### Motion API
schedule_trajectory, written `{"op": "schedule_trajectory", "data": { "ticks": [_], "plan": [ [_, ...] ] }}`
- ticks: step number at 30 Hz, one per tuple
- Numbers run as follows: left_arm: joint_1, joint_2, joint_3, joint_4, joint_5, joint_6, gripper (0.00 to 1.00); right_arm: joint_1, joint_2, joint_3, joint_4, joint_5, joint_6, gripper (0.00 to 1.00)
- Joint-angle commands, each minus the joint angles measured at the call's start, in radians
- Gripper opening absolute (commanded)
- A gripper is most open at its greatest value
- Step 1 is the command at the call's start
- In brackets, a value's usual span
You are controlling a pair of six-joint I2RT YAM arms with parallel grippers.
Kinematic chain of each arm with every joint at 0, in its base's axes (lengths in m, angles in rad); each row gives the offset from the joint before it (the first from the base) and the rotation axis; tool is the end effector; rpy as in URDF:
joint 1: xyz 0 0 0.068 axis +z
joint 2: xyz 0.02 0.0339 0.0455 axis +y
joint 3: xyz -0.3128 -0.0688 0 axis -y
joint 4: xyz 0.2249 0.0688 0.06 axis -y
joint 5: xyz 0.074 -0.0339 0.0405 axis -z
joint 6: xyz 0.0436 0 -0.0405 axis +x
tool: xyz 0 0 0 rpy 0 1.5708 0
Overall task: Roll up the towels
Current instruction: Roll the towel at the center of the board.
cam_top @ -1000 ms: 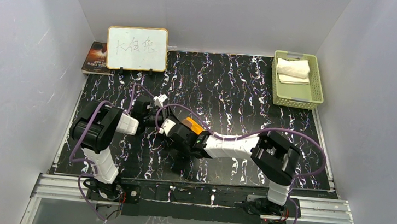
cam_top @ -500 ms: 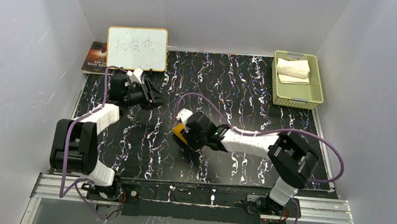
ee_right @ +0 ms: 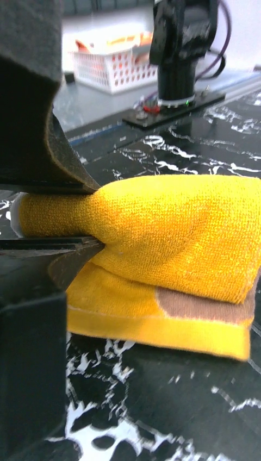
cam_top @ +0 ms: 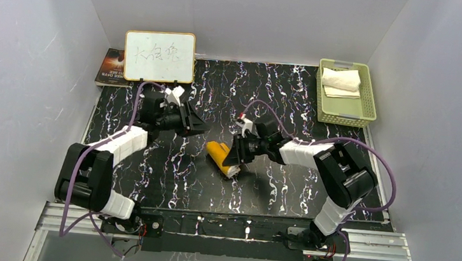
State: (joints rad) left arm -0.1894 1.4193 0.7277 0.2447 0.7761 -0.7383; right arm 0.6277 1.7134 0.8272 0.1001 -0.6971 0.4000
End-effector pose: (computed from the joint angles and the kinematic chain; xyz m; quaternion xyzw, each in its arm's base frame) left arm 0.2683 -0.0825 0.2801 -0.0182 0.8086 -0.5070 0.2978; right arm 0.2499 0.2159 0.2108 -0.2284 0.8480 0.4515 0.1578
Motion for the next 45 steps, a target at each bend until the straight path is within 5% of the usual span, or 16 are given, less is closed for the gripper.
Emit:
{"op": "schedule_trajectory", "data": {
  "ticks": [1, 13, 22, 29, 39, 45],
  "plan": [
    [-0.070, 0.028, -0.012, 0.081, -0.012, -0.062, 0.47, -0.092, 0.036, -0.044, 0.189, -0.208, 0.179, 0.16],
    [-0.176, 0.243, -0.045, 0.432, 0.007, -0.252, 0.46, -0.203, 0.200, -0.157, 0.357, -0.227, 0.389, 0.15],
    [-0.210, 0.390, -0.052, 0.661, 0.009, -0.374, 0.44, -0.209, 0.220, -0.142, 0.346, -0.226, 0.389, 0.15],
    [-0.239, 0.390, -0.015, 0.527, -0.037, -0.273, 0.43, -0.210, 0.224, -0.140, 0.316, -0.210, 0.368, 0.18],
    [-0.248, 0.162, 0.099, 0.184, -0.076, -0.114, 0.46, -0.210, 0.223, -0.115, 0.241, -0.167, 0.323, 0.22],
    [-0.248, 0.179, 0.008, 0.368, 0.026, -0.262, 0.47, -0.209, 0.229, -0.110, 0.244, -0.162, 0.329, 0.23]
  ]
}}
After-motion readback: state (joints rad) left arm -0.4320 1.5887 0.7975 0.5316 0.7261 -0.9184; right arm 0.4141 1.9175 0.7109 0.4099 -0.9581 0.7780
